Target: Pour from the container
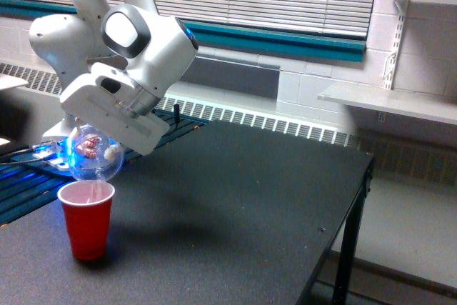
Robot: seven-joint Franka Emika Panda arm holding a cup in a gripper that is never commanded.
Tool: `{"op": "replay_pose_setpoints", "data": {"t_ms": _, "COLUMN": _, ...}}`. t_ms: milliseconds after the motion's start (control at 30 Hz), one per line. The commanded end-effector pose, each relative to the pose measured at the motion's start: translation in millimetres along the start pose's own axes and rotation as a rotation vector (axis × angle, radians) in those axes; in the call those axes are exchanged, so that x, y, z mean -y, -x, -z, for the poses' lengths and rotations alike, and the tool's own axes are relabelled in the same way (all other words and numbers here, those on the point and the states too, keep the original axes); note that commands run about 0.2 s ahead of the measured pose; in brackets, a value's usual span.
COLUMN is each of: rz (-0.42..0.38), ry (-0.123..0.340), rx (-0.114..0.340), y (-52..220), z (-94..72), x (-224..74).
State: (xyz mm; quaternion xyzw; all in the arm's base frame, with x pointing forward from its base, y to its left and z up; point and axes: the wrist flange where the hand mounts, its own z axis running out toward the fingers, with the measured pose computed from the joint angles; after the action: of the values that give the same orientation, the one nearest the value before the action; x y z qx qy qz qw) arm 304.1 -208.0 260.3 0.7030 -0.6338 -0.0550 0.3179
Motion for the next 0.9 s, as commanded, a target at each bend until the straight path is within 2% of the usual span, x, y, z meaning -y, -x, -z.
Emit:
{"op": "replay_pose_setpoints", "data": {"t_ms": 33, "rz": 0.005, "ry": 0.012, "rx": 0.000, "y": -1.3, "z": 4.7, "x": 4.0}}
{"op": "replay_pose_setpoints", "data": {"t_ms": 567, "rz": 0.018, "ry": 0.051, "rx": -0.001, "y": -2.0, "z": 6.2, "x": 14.2}}
{"op": "replay_pose_setpoints", "data": {"t_ms": 900, "rz": 0.023, "ry": 0.057, "rx": 0.002, "y": -1.8, "z": 6.5, "x": 17.1}}
